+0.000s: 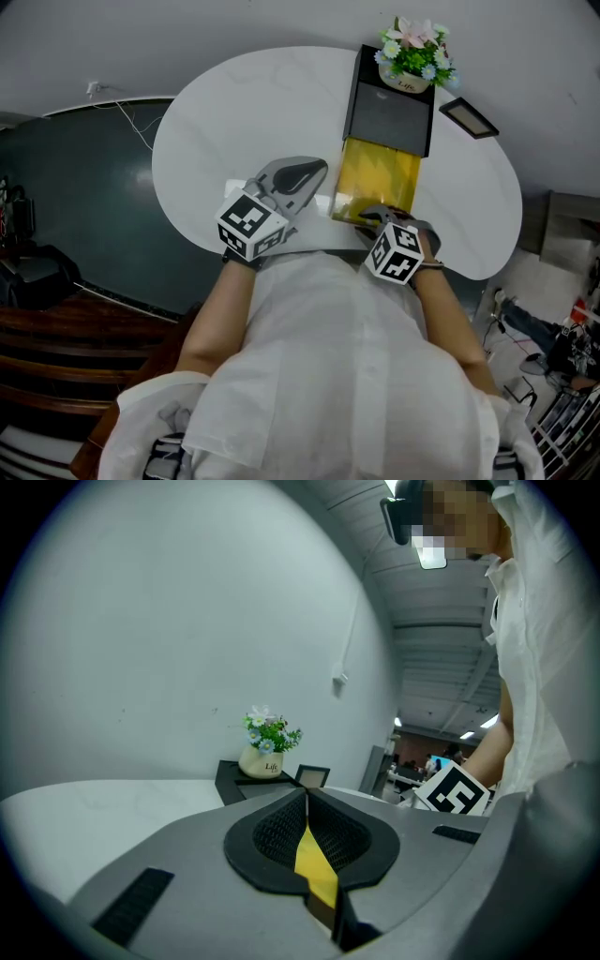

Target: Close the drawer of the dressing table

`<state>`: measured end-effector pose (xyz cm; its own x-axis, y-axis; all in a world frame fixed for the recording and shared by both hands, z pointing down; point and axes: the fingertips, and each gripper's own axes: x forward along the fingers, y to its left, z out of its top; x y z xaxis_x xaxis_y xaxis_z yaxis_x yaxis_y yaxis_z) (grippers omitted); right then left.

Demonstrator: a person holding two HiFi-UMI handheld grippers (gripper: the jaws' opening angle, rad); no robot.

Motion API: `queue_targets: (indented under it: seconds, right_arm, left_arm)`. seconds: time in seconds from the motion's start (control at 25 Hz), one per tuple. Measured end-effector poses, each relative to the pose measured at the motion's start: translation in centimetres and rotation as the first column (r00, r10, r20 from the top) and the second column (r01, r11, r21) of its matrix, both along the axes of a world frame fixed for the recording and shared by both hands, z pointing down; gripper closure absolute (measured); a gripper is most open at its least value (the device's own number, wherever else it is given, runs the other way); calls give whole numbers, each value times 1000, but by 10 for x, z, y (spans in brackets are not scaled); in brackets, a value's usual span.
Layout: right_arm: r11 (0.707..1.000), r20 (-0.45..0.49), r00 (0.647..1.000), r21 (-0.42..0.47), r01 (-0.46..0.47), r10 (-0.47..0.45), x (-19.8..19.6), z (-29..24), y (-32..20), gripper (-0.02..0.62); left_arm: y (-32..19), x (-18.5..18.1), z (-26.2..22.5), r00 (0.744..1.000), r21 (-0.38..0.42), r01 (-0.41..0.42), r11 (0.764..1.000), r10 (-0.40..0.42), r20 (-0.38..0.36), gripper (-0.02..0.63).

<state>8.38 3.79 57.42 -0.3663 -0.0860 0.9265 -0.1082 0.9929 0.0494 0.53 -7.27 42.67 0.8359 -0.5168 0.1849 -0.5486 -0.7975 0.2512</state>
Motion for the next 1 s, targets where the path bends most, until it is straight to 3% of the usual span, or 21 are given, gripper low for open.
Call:
queue_targets:
  seconds: [0.12,0.48,1.0]
  right_arm:
    - [1000,-35,999,-19,22,-23,2,6,2,533]
    - [995,-84,993,-72,72,-78,0,15,8,569]
    - [994,-100,994,-96,42,-52,2,10,8,574]
  left_arm:
    - [-1,1,0,1000,-3,-6,1000,6,-4,588]
    - [-3,5,-2,1000,-4,-29,1000,29,-9,588]
    - [-4,3,-5,1000,1,-27,1000,27,-9,588]
